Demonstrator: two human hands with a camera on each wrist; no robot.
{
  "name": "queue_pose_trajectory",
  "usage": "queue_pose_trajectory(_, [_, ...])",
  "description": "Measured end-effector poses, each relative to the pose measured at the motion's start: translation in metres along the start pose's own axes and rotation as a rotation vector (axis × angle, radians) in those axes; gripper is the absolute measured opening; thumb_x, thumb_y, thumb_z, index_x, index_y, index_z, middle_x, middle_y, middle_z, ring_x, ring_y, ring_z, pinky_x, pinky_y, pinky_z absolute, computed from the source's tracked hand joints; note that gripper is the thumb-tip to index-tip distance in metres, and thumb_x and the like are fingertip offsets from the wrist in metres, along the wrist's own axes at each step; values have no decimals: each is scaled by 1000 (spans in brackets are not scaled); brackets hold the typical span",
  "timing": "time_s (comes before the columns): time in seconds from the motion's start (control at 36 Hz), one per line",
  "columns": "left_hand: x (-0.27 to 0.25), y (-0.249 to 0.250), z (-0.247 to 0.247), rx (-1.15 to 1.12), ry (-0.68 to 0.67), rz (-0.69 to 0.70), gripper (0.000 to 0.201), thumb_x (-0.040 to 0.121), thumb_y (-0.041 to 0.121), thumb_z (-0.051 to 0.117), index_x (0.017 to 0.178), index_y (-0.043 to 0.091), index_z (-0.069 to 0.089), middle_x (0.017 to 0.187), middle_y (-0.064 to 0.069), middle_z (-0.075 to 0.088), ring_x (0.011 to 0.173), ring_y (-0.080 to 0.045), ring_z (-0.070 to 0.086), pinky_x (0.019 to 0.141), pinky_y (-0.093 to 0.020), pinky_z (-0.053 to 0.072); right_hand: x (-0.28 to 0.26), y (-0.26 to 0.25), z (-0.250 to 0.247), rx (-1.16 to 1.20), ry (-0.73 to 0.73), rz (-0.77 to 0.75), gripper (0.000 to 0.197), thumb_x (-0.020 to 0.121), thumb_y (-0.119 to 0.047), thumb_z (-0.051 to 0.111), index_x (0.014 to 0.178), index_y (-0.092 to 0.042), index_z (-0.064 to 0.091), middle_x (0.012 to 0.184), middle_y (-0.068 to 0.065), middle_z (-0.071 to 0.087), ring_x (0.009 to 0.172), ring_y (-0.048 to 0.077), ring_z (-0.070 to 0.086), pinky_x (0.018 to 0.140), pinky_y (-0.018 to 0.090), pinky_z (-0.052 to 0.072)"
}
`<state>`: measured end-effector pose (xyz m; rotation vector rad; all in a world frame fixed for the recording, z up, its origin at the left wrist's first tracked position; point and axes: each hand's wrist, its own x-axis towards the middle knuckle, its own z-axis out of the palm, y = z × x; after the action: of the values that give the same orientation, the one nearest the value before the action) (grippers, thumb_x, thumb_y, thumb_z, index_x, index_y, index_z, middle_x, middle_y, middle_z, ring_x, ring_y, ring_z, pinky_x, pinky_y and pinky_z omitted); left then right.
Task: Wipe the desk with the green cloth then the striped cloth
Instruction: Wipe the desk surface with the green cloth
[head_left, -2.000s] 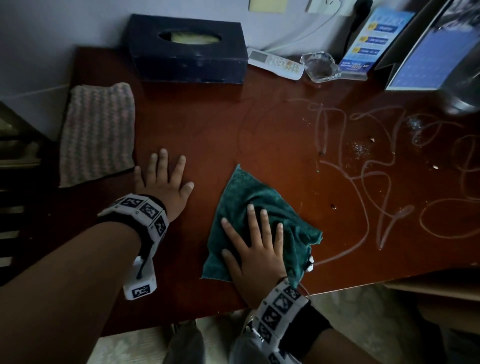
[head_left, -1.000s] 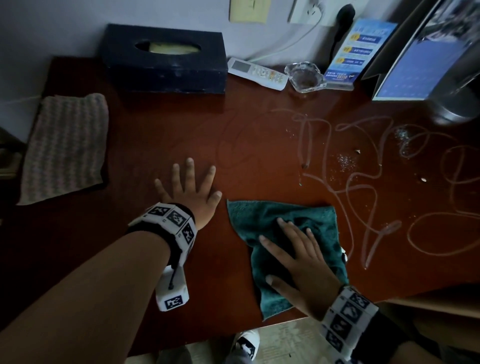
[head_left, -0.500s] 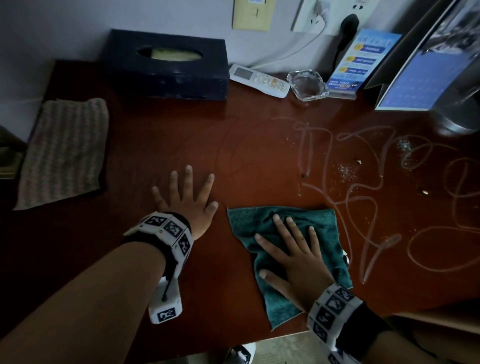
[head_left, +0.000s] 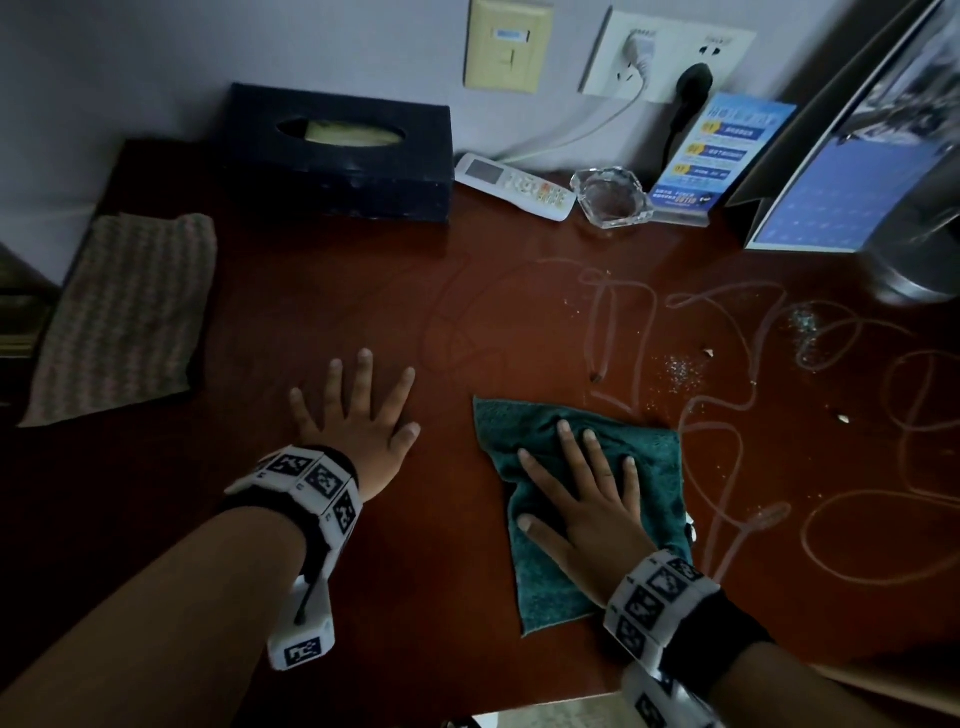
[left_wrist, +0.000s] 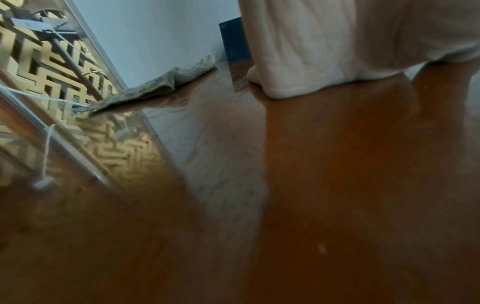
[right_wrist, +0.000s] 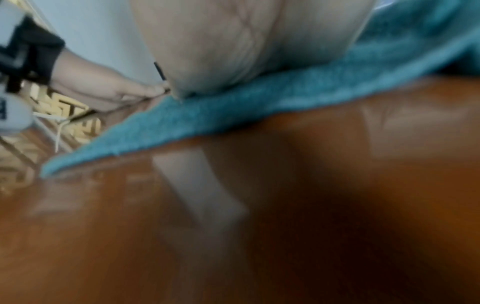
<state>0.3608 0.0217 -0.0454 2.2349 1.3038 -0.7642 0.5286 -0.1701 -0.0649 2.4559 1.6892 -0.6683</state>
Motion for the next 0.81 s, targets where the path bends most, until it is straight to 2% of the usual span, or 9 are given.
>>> queue_pose_trajectory(0.19, [1,-2,0,1,-6,18,58,96,56,7,136,44,-33,143,-1,-47,137,-30,-35,108,-62,-13,14,-1,-5,67,-5,130,58,74,-75,-3,127,-66,-24,143,-20,-43,132,10,-41,106,49,-25])
queue_pose_trajectory(0.33, [1,-4,-3,-6,-39,46,58,97,55,7,137,43,-33,142,-2,-48,135,-31,-36,108,-64,-13,21,-16,-10,90,-52,287,52,97,-56,13,135,-56,-23,146,-12,-41,134,15,-37,110,54,-19])
queue_pose_trajectory(0.42, [1,-4,-4,-2,-47,57,59,97,55,7,137,41,-34,142,-3,-48,135,-32,-36,107,-64,-14,18,-36,-10,44,-77,320,54,92,-59,3,135,-51,-28,143,-5,-46,135,21,-37,111,56,-16])
queue_pose_trajectory(0.47, [1,-4,-3,-3,-46,62,59,97,54,7,137,41,-33,142,-3,-48,135,-32,-36,106,-64,-14,17,-48,-8,-5,-70,295,59,77,-65,-16,131,-49,-34,141,-1,-47,133,22,-38,109,57,-19])
queue_pose_trajectory(0.53, [2,-4,-3,-6,-50,65,59,97,54,8,137,41,-33,142,-3,-48,135,-32,-37,106,-64,-15,18,-54,-3,-73,-27,250,65,74,-66,-22,136,-48,-29,148,2,-37,137,22,-32,107,60,-19])
queue_pose_trajectory(0.61, [2,-5,-3,-10,-43,70,59,97,54,8,138,41,-32,143,-4,-46,136,-33,-35,106,-64,-14,23,-62,-5,-121,12,230,62,95,-56,0,147,-32,24,155,8,23,142,26,16,106,63,8])
queue_pose_trajectory(0.64, [2,-5,-3,-12,-39,71,59,97,54,8,138,41,-32,144,-4,-46,136,-33,-35,106,-64,-14,25,-65,-5,-123,9,208,60,97,-54,8,145,-28,32,152,8,31,140,26,22,105,60,13])
queue_pose_trajectory(0.72, [2,-4,-2,-14,-40,67,59,97,54,8,138,41,-32,143,-4,-47,136,-33,-35,106,-64,-14,31,-66,-4,-103,7,87,60,94,-53,26,146,-24,28,153,8,29,140,23,19,105,49,16])
queue_pose_trajectory(0.81, [2,-4,-3,-16,-42,67,59,97,54,8,137,41,-33,140,-4,-49,136,-33,-36,105,-64,-15,39,-61,-12,-105,-22,-20,60,96,-57,13,150,-30,12,158,6,9,144,19,1,109,46,7])
